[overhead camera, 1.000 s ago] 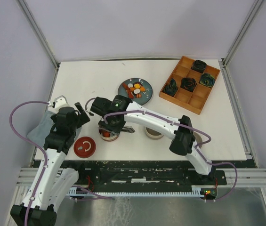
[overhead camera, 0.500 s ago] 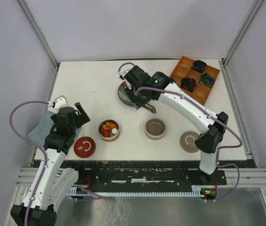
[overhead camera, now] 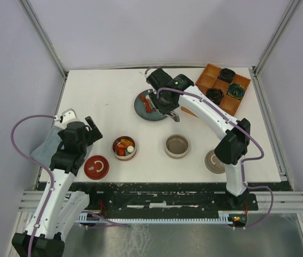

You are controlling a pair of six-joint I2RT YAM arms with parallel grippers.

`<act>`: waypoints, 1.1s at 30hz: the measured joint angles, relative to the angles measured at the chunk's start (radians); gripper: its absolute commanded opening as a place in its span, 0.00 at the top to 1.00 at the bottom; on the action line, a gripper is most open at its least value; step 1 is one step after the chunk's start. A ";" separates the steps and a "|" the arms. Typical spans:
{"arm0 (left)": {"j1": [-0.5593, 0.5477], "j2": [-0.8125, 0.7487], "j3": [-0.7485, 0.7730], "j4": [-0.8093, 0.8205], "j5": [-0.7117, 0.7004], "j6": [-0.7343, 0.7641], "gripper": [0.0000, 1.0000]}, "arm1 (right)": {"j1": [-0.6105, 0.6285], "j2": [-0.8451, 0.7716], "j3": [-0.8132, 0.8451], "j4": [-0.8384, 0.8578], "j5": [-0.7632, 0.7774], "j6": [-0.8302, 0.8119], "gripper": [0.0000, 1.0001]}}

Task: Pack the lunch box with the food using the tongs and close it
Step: Pick up the fake food from the plate.

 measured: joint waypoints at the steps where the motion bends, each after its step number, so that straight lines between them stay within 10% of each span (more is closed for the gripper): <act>1: 0.000 0.000 0.000 0.000 0.000 0.000 0.00 | 0.000 0.015 0.013 -0.001 -0.007 0.000 0.49; 33: 0.000 0.001 0.000 0.000 0.002 0.000 0.00 | 0.000 0.288 0.162 -0.003 -0.043 0.001 0.49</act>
